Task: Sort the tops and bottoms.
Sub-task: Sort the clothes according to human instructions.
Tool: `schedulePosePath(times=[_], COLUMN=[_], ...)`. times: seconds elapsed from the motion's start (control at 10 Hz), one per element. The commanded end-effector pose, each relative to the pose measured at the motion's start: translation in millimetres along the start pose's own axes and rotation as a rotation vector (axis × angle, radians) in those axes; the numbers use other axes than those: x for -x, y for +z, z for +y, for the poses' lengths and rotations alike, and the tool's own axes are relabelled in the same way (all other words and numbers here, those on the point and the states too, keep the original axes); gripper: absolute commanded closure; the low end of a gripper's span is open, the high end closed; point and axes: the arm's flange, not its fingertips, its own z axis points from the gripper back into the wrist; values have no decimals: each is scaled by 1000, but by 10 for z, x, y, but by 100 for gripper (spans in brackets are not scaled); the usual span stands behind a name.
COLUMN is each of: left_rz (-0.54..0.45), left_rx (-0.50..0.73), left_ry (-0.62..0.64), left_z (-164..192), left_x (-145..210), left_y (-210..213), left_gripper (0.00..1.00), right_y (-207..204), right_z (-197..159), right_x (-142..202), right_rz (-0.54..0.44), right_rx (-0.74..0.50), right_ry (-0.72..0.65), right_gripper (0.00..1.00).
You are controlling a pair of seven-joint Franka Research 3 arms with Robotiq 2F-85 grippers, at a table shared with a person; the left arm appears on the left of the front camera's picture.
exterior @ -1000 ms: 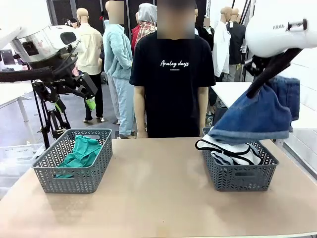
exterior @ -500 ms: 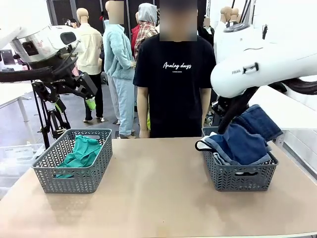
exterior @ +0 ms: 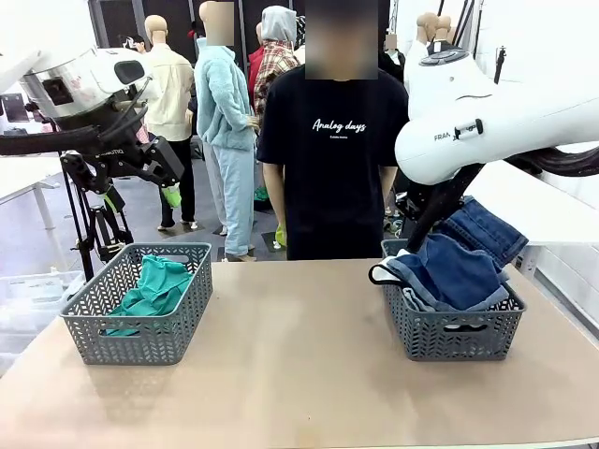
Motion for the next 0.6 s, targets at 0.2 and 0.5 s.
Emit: schedulePosePath(times=[0.2,0.5], left_rz=[2,2], left_rx=[17,17], left_ry=[-7,-7], left_z=[23,23], left_x=[1,1], left_y=[7,7], left_gripper=[0,0], right_y=[-460,-1022], right_z=[-132,-147], right_x=[-205,-166], right_rz=[82,240], right_rx=[-64,-105], right_ry=[0,-20], right_gripper=[100,100])
